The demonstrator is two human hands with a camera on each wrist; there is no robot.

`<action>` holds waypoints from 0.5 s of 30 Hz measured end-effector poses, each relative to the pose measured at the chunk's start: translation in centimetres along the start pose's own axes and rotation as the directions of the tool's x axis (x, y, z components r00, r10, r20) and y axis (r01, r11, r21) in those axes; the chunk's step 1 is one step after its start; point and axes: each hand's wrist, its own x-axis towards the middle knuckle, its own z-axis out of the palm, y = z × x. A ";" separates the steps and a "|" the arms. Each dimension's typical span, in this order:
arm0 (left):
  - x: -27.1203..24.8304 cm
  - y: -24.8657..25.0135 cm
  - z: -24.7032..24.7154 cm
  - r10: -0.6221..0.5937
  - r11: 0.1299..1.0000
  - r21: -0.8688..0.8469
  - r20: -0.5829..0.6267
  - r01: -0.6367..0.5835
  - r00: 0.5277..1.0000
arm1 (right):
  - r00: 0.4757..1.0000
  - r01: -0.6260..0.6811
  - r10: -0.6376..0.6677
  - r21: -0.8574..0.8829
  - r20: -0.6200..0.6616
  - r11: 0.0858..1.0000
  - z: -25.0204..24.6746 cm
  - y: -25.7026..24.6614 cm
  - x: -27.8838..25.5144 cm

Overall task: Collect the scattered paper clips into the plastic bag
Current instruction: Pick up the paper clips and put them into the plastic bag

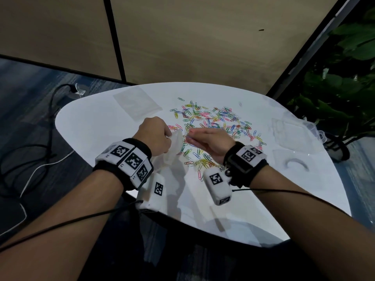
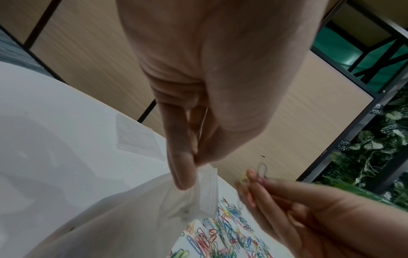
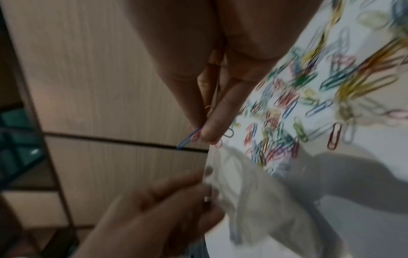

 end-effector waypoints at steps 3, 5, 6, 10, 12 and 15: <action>-0.2 0.1 0.2 0.007 1.000 0.001 -0.007 -0.007 1.000 | 0.999 0.037 -0.036 -0.192 0.006 0.981 2.4 1.6 0.4; -0.3 0.1 0.2 0.015 1.000 0.003 -0.011 -0.015 1.000 | 0.995 0.083 -0.095 -0.385 -0.012 0.919 3.2 2.6 0.9; -0.3 0.1 0.1 0.022 1.000 0.008 -0.009 -0.022 1.000 | 0.993 0.092 -0.115 -0.452 -0.022 0.887 3.4 2.8 1.2; -0.2 -0.1 -0.1 0.032 0.999 0.013 -0.004 -0.032 0.999 | 0.984 0.175 -0.100 -0.722 0.145 0.669 4.4 2.5 1.3; -0.1 -0.2 -0.2 0.035 0.999 0.025 -0.012 -0.035 0.999 | 0.964 0.264 -0.114 -0.837 0.238 0.480 4.5 1.7 1.0; 0.1 -0.5 -0.6 0.017 1.000 0.015 -0.038 -0.017 0.999 | 0.945 0.309 -0.280 -0.743 0.170 0.594 3.6 0.0 0.5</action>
